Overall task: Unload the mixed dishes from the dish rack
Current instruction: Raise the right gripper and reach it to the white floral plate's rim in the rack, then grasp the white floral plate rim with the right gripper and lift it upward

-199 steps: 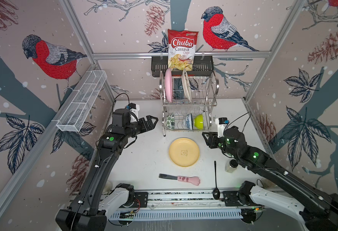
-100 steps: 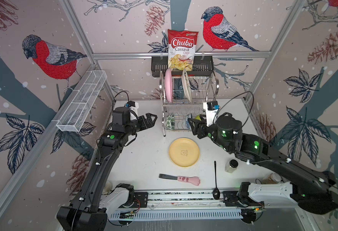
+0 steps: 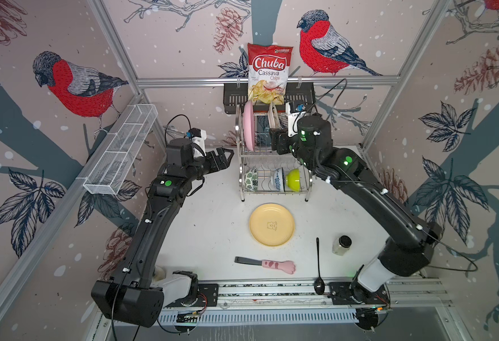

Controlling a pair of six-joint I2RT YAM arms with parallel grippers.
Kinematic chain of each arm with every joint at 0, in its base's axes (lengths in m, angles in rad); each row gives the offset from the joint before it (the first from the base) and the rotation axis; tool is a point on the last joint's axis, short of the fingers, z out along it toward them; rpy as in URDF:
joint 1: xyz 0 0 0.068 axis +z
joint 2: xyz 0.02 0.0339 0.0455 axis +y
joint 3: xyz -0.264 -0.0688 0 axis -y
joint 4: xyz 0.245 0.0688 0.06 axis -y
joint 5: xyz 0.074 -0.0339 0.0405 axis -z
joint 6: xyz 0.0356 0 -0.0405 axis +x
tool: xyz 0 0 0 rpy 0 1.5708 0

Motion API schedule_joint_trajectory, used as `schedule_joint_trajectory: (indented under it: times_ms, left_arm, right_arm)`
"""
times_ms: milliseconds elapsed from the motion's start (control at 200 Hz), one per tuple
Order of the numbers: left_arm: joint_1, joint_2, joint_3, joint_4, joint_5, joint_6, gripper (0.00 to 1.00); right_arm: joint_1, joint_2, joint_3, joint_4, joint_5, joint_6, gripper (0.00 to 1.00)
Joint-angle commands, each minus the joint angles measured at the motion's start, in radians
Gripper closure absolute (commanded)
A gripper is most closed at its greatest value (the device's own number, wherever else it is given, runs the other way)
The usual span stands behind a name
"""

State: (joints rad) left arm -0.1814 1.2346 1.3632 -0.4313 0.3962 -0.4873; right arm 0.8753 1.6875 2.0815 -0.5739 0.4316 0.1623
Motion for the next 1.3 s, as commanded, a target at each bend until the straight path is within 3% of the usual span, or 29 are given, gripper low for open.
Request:
schedule_joint_trajectory:
  times_ms: [0,195,545,1296]
  left_arm:
    - [0.000,0.025,0.022,0.028,0.023,0.041,0.10]
    - [0.000,0.078,0.029,0.073,0.048,0.027,0.10]
    - [0.001,0.177,0.082,0.086,0.094,0.035,0.14]
    - [-0.009,0.313,0.166,0.082,0.155,0.031,0.24]
  right_arm:
    - [-0.025,0.084,0.111,-0.081,-0.026,-0.031,0.25]
    - [-0.075,0.228,0.268,-0.121,-0.013,-0.047,0.26]
    - [-0.112,0.302,0.273,-0.063,-0.007,-0.075,0.32]
    - [-0.119,0.303,0.166,-0.028,-0.007,0.032,0.78]
